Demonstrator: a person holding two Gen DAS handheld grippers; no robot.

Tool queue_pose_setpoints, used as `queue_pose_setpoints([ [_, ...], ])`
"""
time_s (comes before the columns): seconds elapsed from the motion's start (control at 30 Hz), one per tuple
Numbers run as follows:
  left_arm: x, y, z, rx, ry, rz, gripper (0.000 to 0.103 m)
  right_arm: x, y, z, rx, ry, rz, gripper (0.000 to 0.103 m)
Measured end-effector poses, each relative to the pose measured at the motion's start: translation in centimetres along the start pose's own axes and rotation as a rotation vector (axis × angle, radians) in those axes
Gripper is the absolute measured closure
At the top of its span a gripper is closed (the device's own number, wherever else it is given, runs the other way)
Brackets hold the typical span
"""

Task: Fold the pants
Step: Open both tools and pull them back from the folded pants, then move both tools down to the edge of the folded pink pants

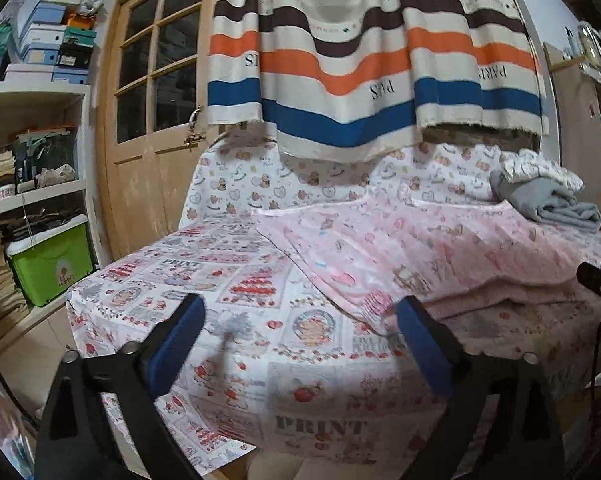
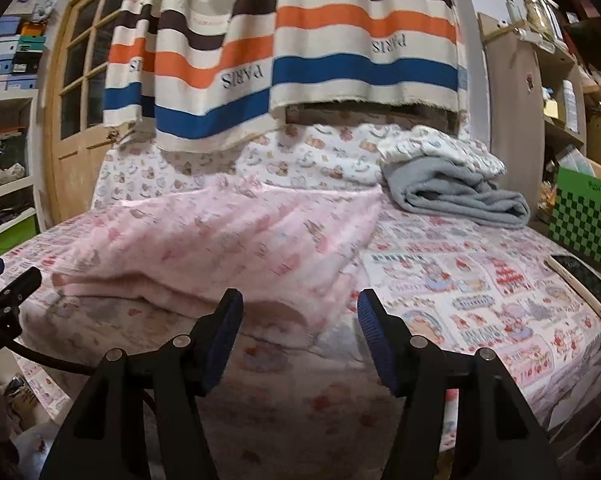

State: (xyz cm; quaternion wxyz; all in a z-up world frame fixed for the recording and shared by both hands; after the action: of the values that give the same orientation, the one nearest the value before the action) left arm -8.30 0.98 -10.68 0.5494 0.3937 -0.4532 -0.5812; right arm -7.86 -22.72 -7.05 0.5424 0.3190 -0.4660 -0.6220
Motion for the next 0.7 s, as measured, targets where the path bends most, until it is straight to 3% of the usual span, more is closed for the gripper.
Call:
queue_pose_setpoints([
  [0.2,-1.4,1.4,0.3,0.022,0.030,-0.028,0.001,-2.2,1.4,0.5,0.038,0.054,0.007,0.035],
  [0.33,-3.8,4.0,1.2,0.082,0.066,-0.014,0.001,-4.4,2.8,1.0,0.065,0.111,0.029,0.015],
  [0.47,-6.7,5.8,2.2,0.130,0.125,0.011,0.001,-6.9,4.1,1.5,0.098,0.156,0.045,0.012],
  [0.53,-8.1,6.2,2.9,0.156,0.164,0.023,0.001,-8.5,4.4,1.4,0.098,0.175,0.052,0.002],
  [0.7,-11.2,5.6,3.9,0.167,0.210,0.085,0.001,-11.9,4.5,1.7,0.122,0.206,0.054,0.000],
])
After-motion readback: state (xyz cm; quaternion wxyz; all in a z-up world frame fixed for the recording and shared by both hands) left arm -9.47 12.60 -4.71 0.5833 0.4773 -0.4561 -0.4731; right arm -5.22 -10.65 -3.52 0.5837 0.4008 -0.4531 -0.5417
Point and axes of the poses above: each gripper's, at about its wrist camera, not at the fingertips, and z roughly against the way its jaws point, x to its right, y to its top, the point moved 10 cm from there along -z, roughly the way its jaws point, and after that the axes turned 14 degrees about -y, right-handed, at the moved point
